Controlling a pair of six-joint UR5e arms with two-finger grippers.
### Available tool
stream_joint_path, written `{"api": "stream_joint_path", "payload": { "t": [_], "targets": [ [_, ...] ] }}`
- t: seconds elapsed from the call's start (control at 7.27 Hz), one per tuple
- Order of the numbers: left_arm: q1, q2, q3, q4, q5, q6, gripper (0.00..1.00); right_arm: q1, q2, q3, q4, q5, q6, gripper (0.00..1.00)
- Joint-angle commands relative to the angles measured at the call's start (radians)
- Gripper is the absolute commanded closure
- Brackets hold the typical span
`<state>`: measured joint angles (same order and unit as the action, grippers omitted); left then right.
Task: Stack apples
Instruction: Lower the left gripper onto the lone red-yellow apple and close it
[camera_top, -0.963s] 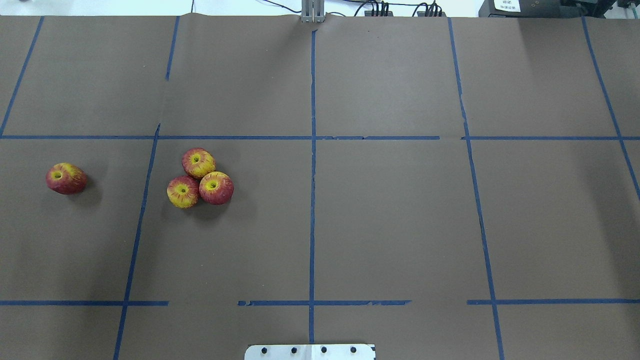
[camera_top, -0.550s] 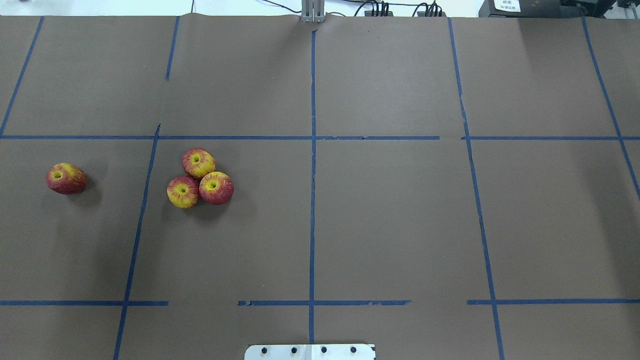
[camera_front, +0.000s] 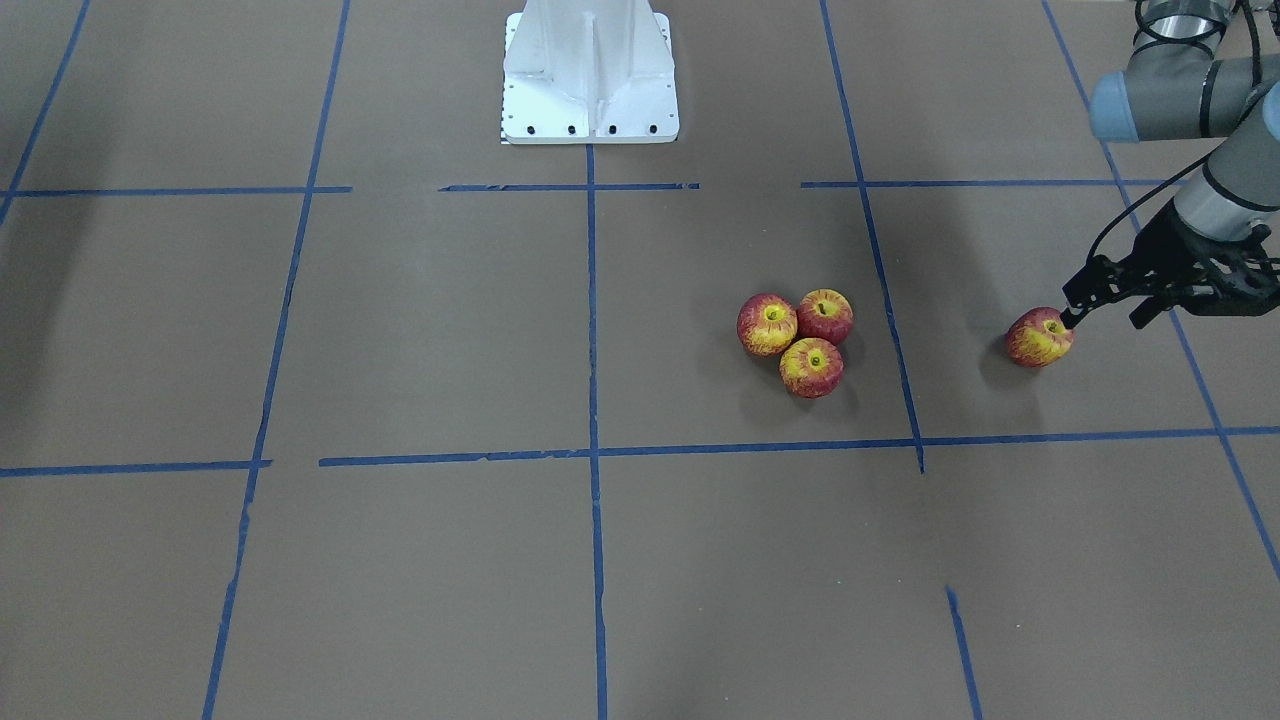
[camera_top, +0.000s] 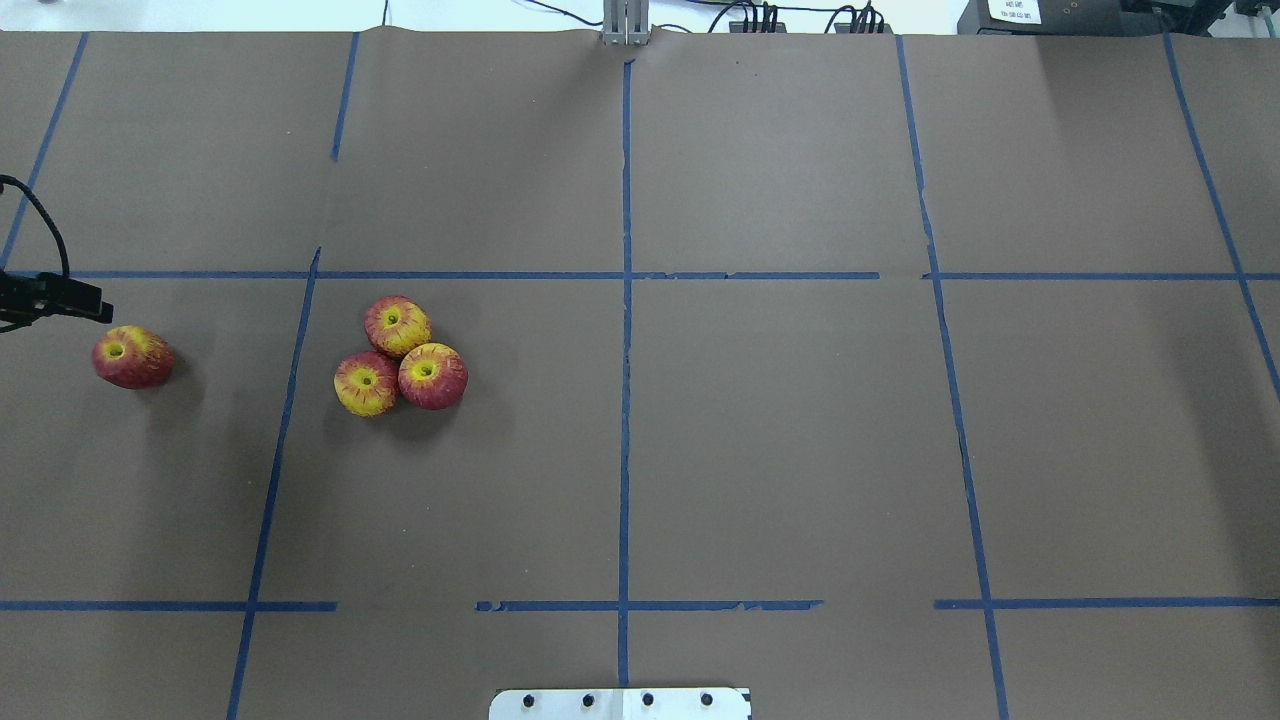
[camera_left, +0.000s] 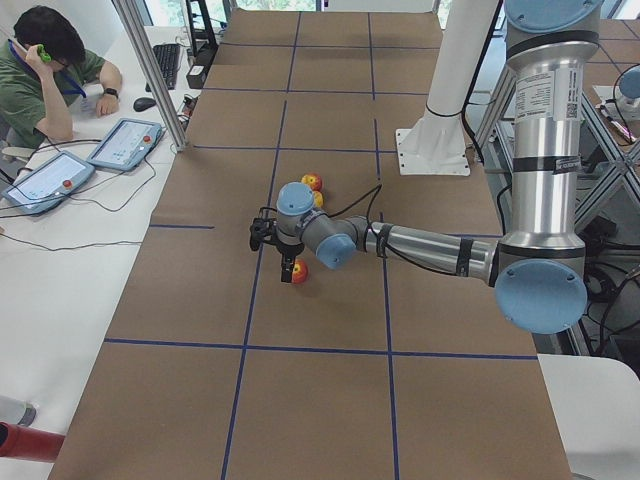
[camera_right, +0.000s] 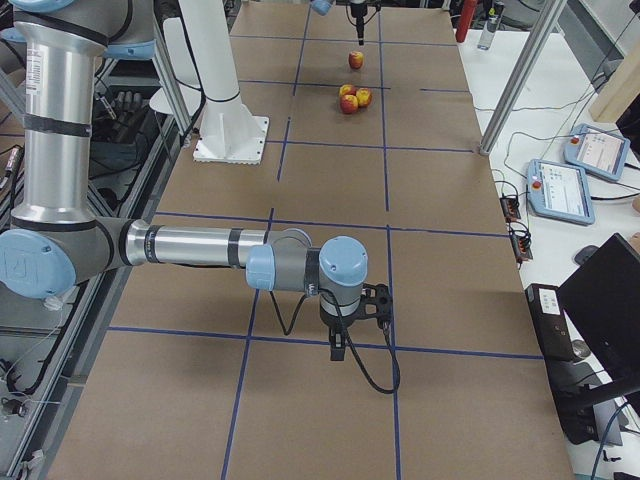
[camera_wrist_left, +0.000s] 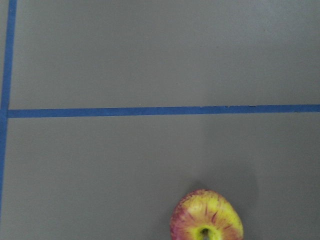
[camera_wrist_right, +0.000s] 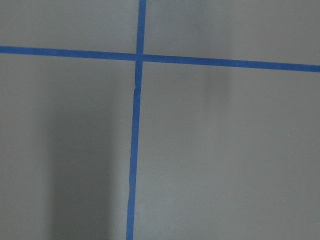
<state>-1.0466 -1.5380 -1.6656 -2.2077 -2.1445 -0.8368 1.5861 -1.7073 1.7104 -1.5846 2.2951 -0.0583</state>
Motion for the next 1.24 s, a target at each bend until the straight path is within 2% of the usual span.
{"api": "stream_joint_path", "payload": {
  "t": [0.0,0.28,0.96,1.1],
  "targets": [
    [0.051,-0.027,0.056,-0.067,0.043,-0.054,0.00,0.000,0.000,0.000,0.000,0.000,0.000,0.00],
    [0.068,-0.040,0.102,-0.069,0.041,-0.051,0.00,0.000,0.000,0.000,0.000,0.000,0.000,0.00],
    [0.112,-0.042,0.106,-0.069,0.037,-0.057,0.00,0.000,0.000,0.000,0.000,0.000,0.000,0.00],
    [0.117,-0.041,0.106,-0.069,0.037,-0.057,0.05,0.000,0.000,0.000,0.000,0.000,0.000,0.00]
  ]
}}
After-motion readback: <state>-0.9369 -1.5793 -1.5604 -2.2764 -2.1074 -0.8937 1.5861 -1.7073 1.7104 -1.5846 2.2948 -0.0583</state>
